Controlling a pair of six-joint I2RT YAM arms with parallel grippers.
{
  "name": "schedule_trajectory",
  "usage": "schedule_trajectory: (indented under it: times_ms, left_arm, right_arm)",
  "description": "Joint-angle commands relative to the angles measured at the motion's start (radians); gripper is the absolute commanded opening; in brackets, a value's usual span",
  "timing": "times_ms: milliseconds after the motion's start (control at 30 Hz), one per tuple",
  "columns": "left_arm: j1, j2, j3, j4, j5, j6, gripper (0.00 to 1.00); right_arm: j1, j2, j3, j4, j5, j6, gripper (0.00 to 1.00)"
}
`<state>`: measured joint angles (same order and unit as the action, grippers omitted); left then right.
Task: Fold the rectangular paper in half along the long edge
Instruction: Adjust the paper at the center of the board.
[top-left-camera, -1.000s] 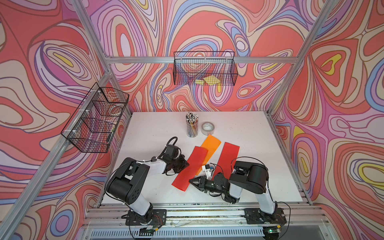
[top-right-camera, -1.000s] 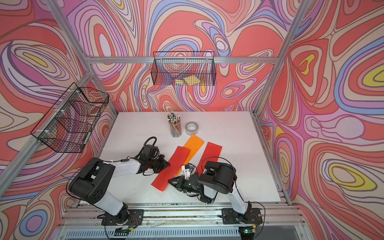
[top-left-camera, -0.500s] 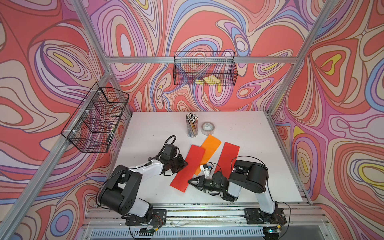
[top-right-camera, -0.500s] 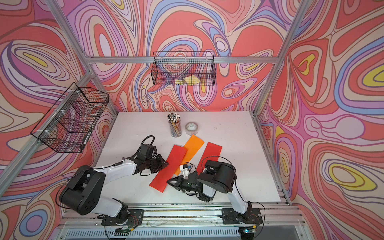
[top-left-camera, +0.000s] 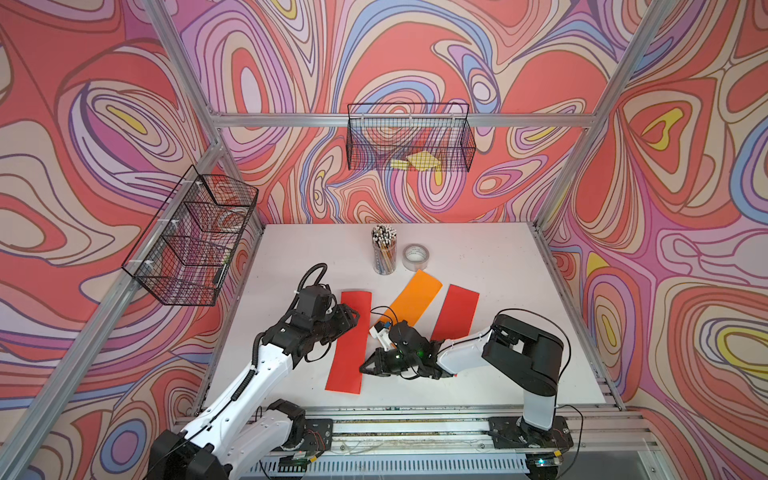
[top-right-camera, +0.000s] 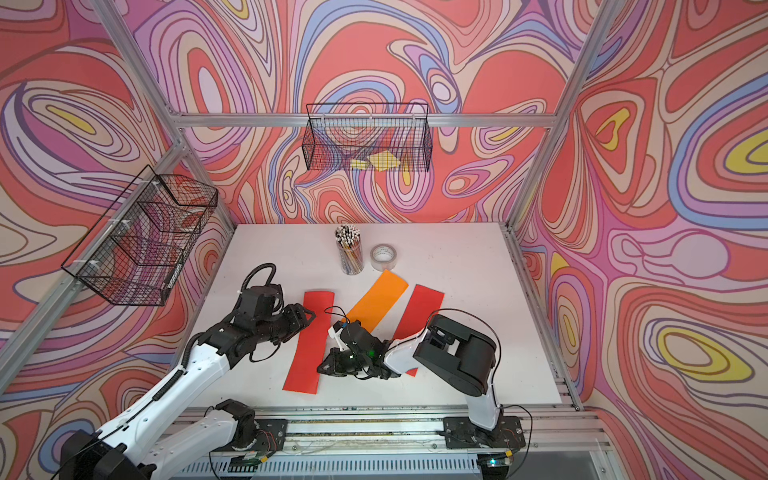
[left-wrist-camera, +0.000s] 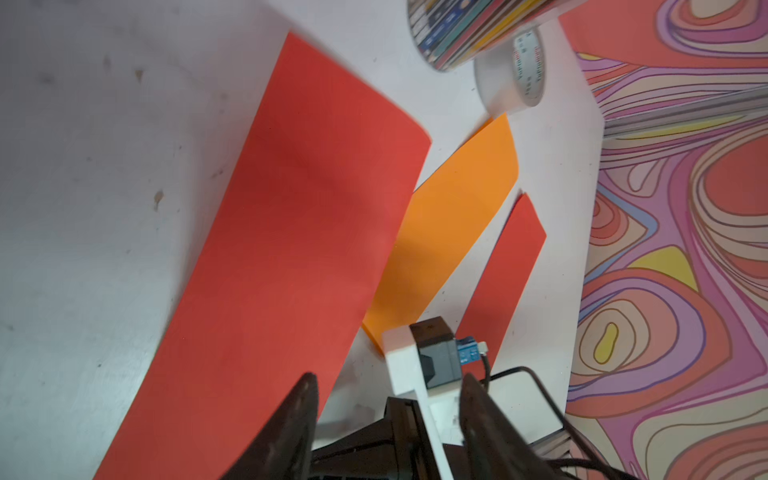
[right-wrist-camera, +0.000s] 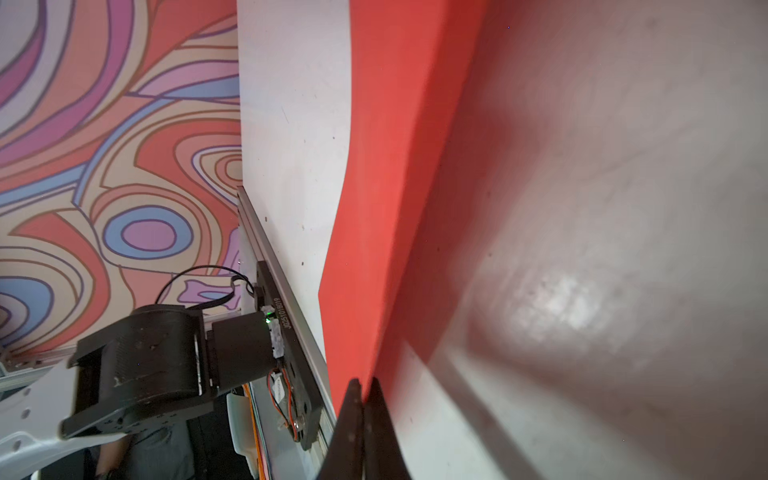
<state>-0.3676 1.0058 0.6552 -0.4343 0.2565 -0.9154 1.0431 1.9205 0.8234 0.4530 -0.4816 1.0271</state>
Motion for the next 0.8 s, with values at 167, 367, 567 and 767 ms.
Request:
schedule_trajectory:
  times_ms: [167,367,567,767]
  left_arm:
    - [0.005,0.164,-0.148,0.13,0.045,-0.03,0.1]
    - [0.004,0.172,-0.2,0.164,0.059,-0.037,0.1]
    - [0.003,0.221,-0.225,0.21,0.055,-0.031,0.1]
    - [0.004,0.286,-0.233,0.266,0.082,-0.03,0.1]
  right_arm:
    - [0.001,0.037,0.012,-0.123,-0.031,-0.063,0.0]
    - [0.002,0.051,0.009,-0.106,-0.037,-0.054,0.0]
    - [0.0,0.07,0.002,-0.054,-0.058,-0.025,0.02]
    - [-0.043,0.031,-0.009,-0.08,-0.061,-0.048,0.32]
